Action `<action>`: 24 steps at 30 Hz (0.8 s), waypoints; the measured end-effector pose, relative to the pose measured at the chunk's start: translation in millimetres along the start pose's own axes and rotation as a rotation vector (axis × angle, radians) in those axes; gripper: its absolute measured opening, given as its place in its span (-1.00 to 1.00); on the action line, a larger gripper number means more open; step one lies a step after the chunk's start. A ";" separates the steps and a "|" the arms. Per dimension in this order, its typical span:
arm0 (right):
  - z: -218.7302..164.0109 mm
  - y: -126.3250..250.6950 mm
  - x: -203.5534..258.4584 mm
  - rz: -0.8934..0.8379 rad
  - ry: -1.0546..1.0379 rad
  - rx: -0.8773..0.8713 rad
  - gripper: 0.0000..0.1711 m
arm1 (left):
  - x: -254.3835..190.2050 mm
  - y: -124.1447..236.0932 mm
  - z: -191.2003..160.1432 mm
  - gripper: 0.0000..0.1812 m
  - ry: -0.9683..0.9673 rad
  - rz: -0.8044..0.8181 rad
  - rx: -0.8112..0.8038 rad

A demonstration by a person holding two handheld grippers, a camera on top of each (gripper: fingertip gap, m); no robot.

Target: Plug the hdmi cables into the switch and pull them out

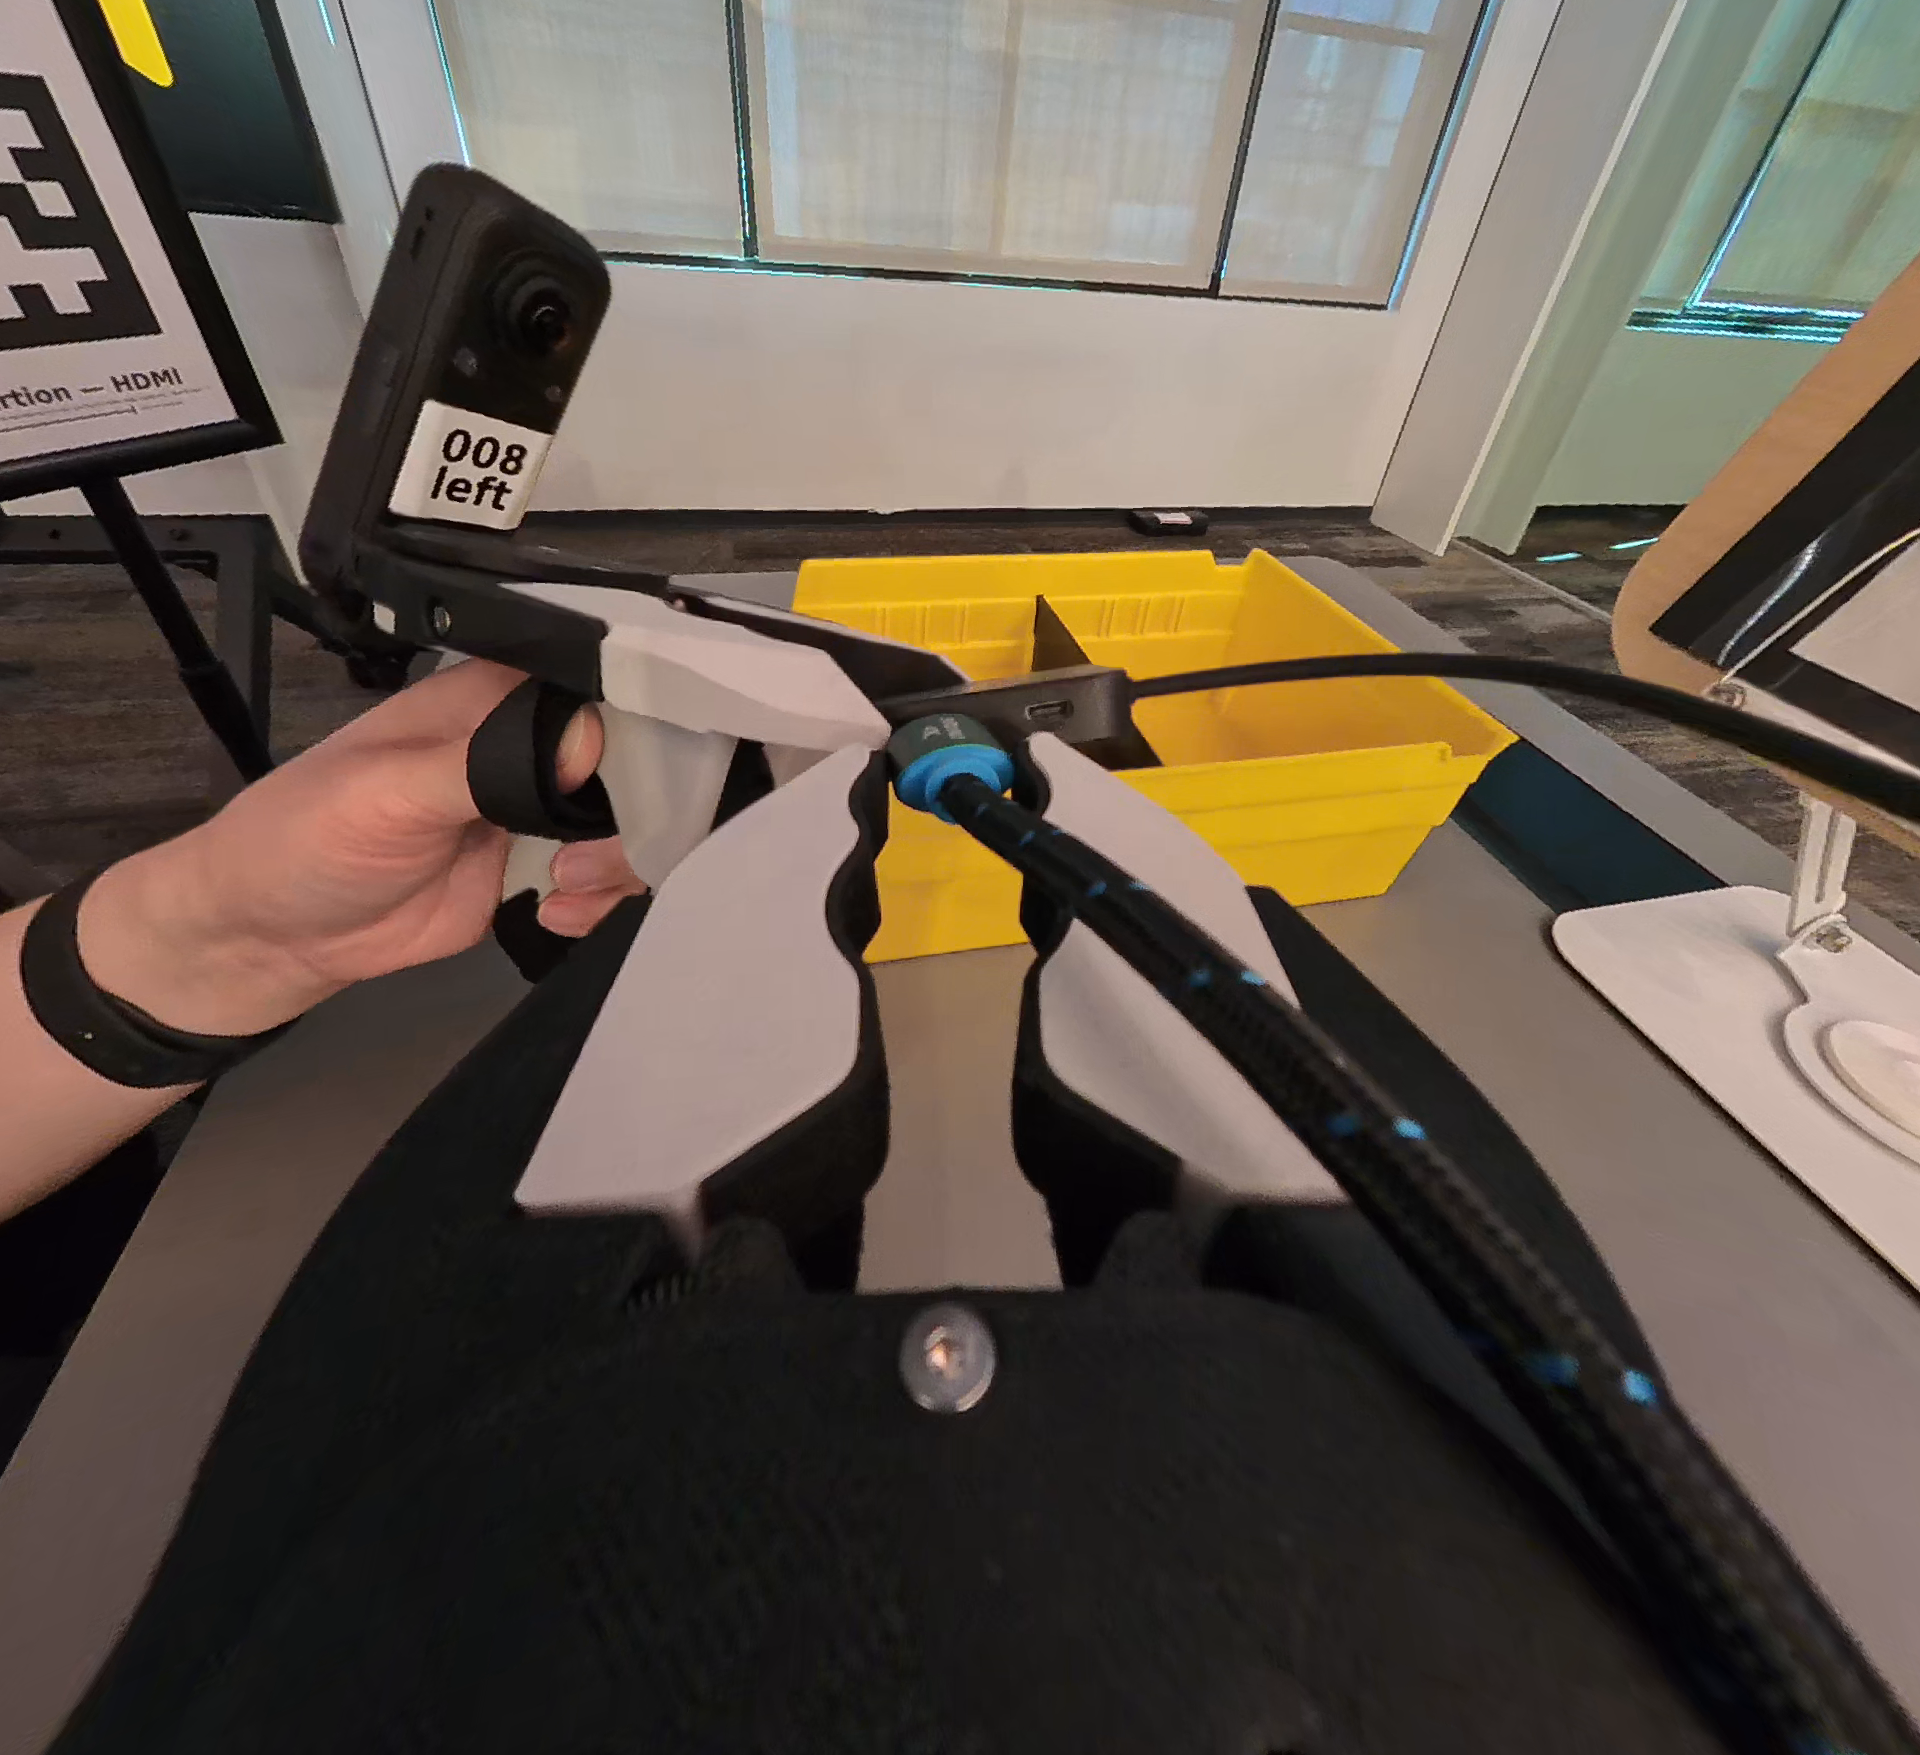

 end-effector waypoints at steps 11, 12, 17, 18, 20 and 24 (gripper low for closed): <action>9.3 3.8 9.5 0.005 0.121 -0.085 -0.73 | -12.2 3.6 10.5 -0.15 -0.056 -0.088 -0.096; 9.4 3.8 10.8 -0.002 0.140 -0.088 -0.73 | -13.2 3.6 10.3 -0.12 -0.052 -0.092 -0.099; 12.3 6.3 17.3 -0.026 0.205 -0.155 -0.73 | -18.5 5.5 14.1 -0.07 0.015 -0.134 -0.165; 13.5 6.8 19.0 -0.029 0.224 -0.163 -0.73 | -19.6 6.2 15.1 -0.06 0.024 -0.146 -0.182; 16.1 7.4 22.7 -0.041 0.262 -0.173 -0.73 | -20.9 6.9 16.8 -0.04 0.050 -0.171 -0.201; 18.7 7.9 24.6 -0.045 0.274 -0.177 -0.73 | -20.8 7.0 16.3 -0.08 0.051 -0.170 -0.195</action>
Point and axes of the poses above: each gripper's, where its closed fingertips meet, y back along the fingers, z out of its top, x = y × z across the jaws, the point moved 10 cm from there along y, back along the fingers, and after that the axes turned 7 degrees about -x, right-handed, at the moved point
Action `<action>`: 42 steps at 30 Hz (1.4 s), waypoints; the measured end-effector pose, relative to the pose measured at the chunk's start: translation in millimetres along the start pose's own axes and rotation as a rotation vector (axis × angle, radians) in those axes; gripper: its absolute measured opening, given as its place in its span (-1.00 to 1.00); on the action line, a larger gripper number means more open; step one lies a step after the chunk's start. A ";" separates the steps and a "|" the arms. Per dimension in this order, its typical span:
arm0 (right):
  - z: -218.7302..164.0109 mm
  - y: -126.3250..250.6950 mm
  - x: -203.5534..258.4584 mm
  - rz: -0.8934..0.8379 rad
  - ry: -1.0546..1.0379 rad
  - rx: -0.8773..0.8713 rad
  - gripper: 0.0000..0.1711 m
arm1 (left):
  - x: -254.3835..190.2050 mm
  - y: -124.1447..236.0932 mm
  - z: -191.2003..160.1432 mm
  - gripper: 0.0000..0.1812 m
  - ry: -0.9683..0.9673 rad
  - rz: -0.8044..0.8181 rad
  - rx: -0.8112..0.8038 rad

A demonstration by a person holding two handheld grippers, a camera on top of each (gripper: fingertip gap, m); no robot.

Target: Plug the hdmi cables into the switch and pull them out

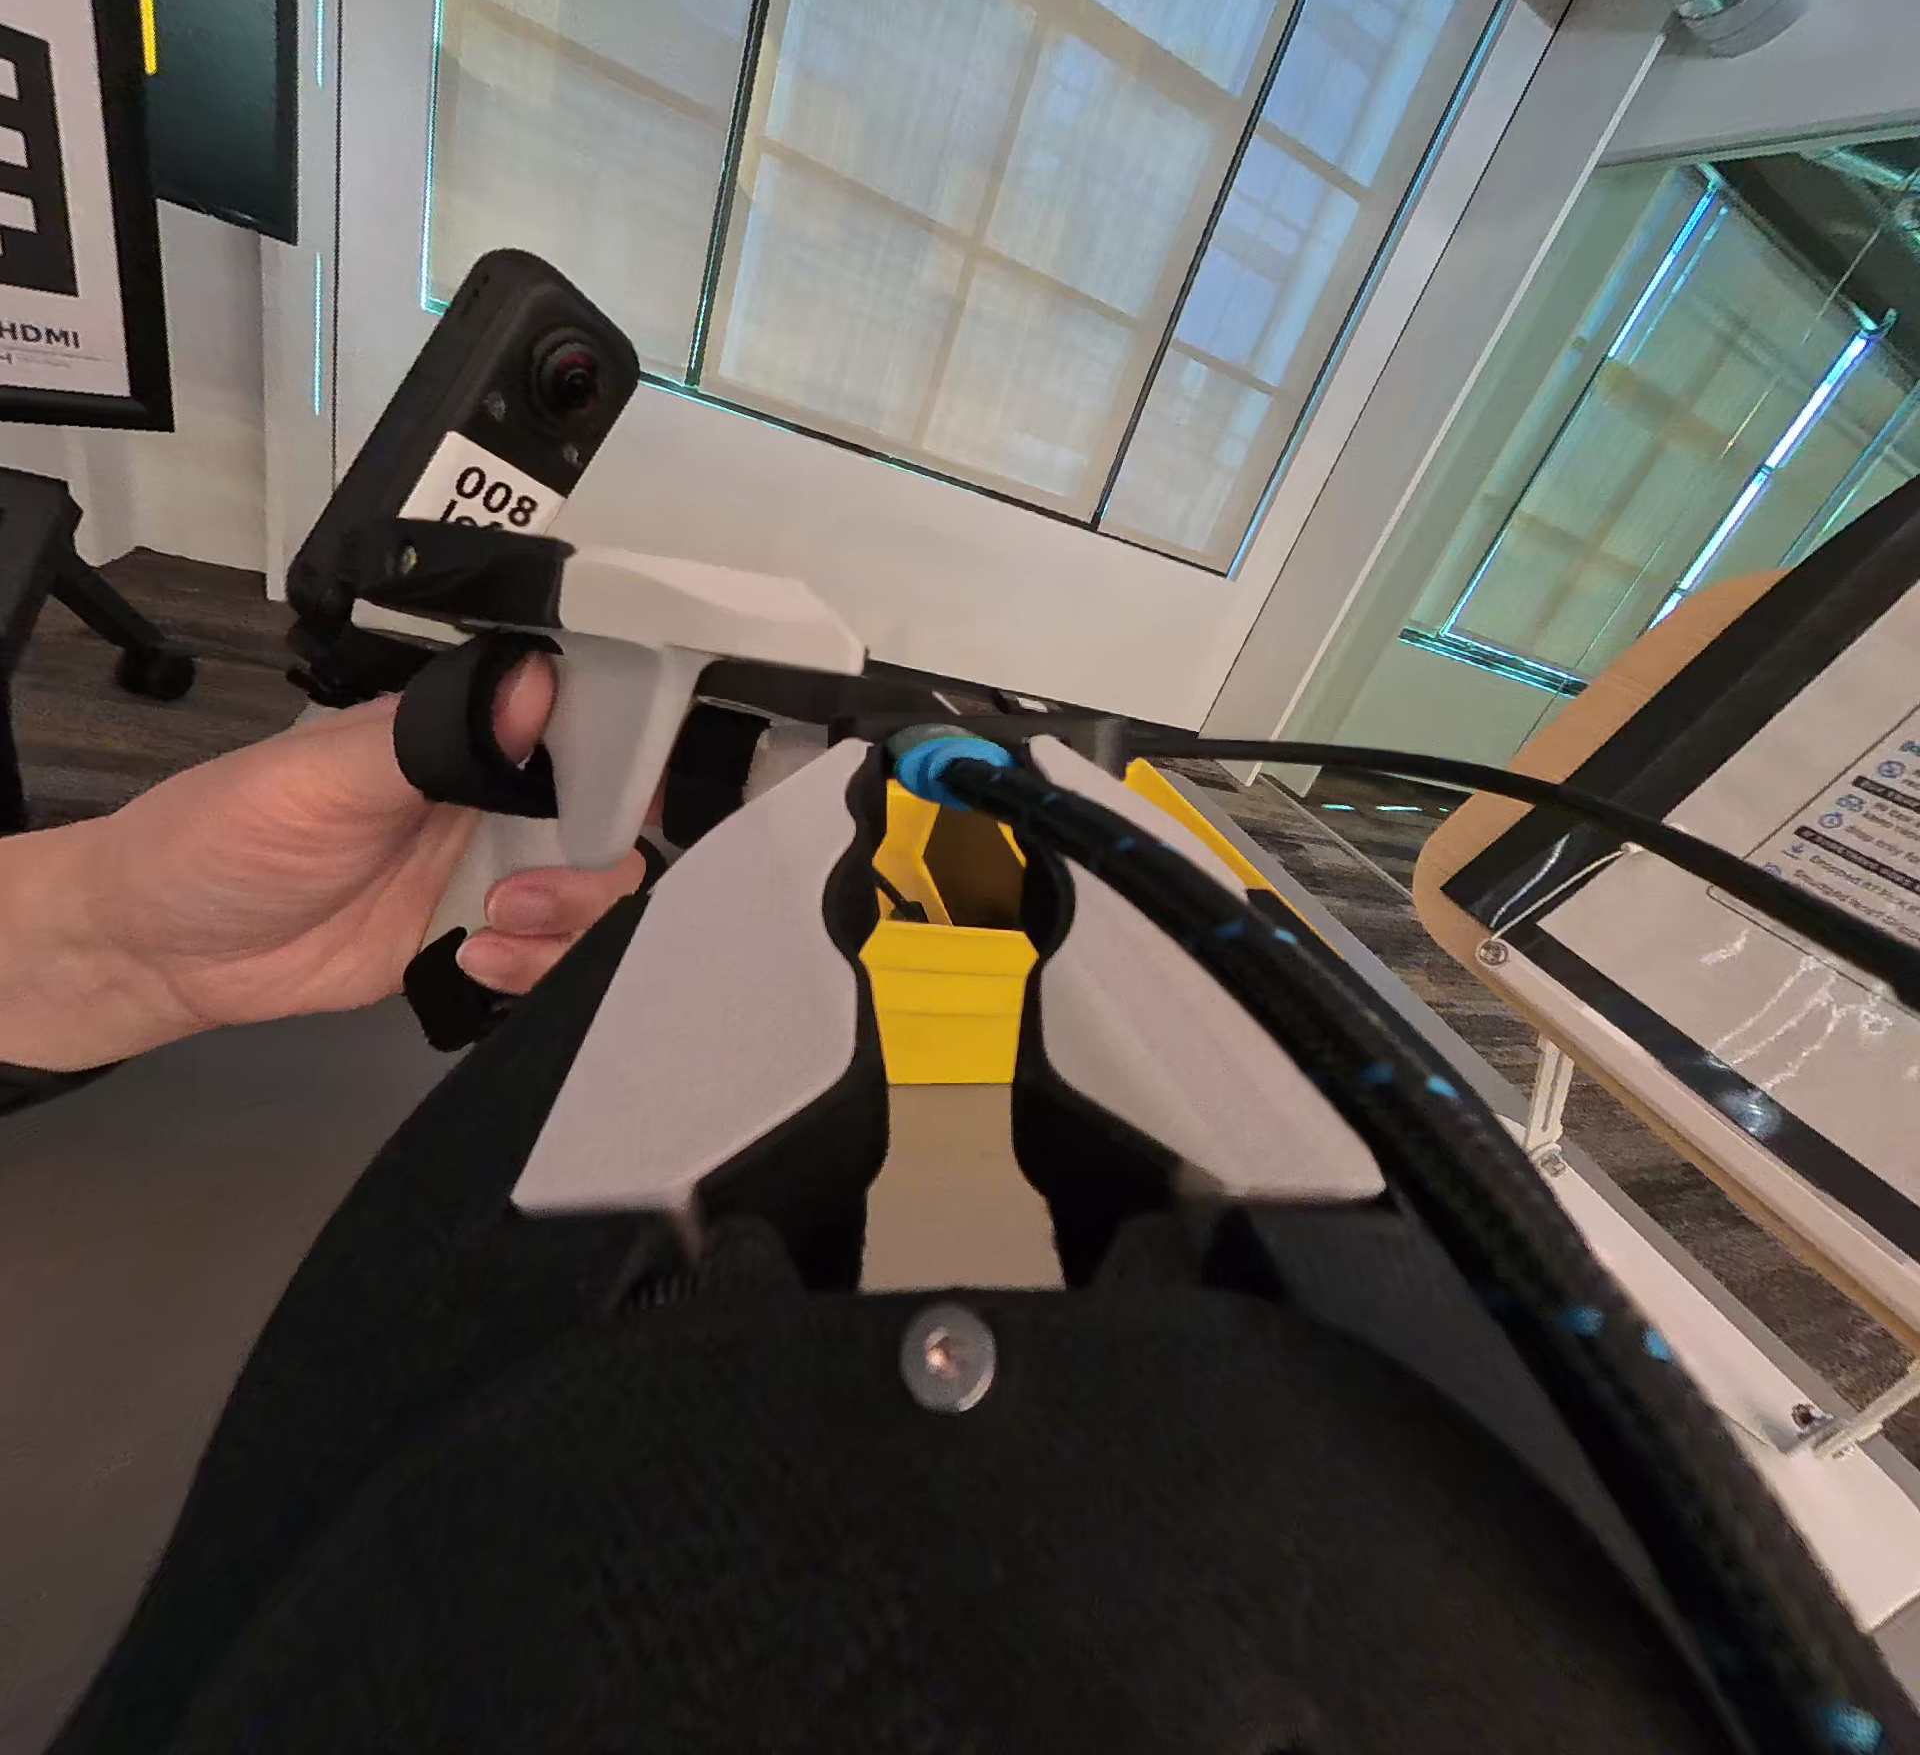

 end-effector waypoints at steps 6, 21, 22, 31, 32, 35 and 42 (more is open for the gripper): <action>3.3 -0.4 2.0 -0.014 0.037 0.004 -0.72 | 0.0 -0.4 -2.5 -0.09 0.065 0.006 -0.037; 3.6 1.2 2.7 -0.029 0.128 0.000 -0.74 | -2.5 -3.6 -0.1 -0.22 0.031 0.060 -0.106; 3.3 1.8 3.2 -0.029 0.133 -0.013 -0.74 | -2.9 -3.6 0.6 -0.22 0.036 0.055 -0.114; 6.8 3.2 7.2 -0.030 0.202 -0.027 -0.74 | -5.7 -2.4 2.6 -0.27 0.026 0.057 -0.100; 7.0 3.2 8.0 -0.034 0.210 -0.030 -0.74 | -5.8 -2.2 3.1 -0.28 0.036 0.054 -0.105; 6.8 2.1 9.3 -0.048 0.222 -0.024 -0.74 | -5.7 -2.2 3.5 -0.28 0.051 0.057 -0.114; 5.8 3.3 6.8 -0.050 0.195 -0.036 -0.74 | -7.9 -4.5 2.8 -0.24 0.024 0.066 -0.099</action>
Point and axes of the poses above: each gripper's, where its closed fingertips meet, y back along the fingers, z out of its top, x = y × z across the jaws, the point moved 10 cm from there along y, back along the fingers, and after that the axes turned 7 degrees about -x, right-handed, at the moved point
